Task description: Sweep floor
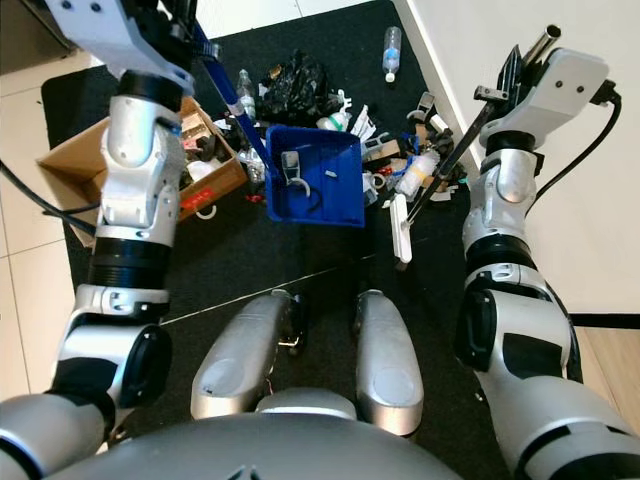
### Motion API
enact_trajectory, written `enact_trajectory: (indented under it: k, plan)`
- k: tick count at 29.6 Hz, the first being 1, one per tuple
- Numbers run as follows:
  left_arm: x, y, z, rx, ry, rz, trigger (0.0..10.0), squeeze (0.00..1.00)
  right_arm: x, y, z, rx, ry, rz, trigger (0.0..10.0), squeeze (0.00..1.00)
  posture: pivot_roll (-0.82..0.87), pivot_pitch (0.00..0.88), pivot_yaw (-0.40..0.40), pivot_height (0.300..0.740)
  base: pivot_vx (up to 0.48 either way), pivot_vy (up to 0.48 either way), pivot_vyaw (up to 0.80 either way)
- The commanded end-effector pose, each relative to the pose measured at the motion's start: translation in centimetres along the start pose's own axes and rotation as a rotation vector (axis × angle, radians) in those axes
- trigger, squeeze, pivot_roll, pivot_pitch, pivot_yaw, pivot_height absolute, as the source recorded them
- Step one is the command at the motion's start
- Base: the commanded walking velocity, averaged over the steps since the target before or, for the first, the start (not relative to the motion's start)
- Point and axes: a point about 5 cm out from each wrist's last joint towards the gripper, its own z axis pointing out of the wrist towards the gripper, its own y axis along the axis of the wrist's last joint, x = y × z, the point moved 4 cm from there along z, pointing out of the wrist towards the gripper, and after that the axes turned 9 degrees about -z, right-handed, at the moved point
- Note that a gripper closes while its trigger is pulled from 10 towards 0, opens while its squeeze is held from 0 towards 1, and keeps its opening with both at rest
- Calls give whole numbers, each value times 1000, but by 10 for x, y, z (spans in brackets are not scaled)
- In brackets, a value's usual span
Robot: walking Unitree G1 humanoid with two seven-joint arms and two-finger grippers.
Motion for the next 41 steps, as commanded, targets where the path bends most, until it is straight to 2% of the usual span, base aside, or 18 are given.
enact_trajectory:
  k: [1,27,41]
  plan:
    - [-4,11,4,-55,-23,4,10000,0,1,0,0,0,4,1,10000,0,126,103,-13,740,0,386,0]
    - [-2,10,3,-54,-31,20,10000,0,0,-2,-1,6,4,-6,10000,0,124,100,-5,740,0,364,0]
    - [-2,8,3,-49,-31,31,10000,0,1,-3,-2,6,4,-3,10000,0,125,106,-3,740,0,0,0]
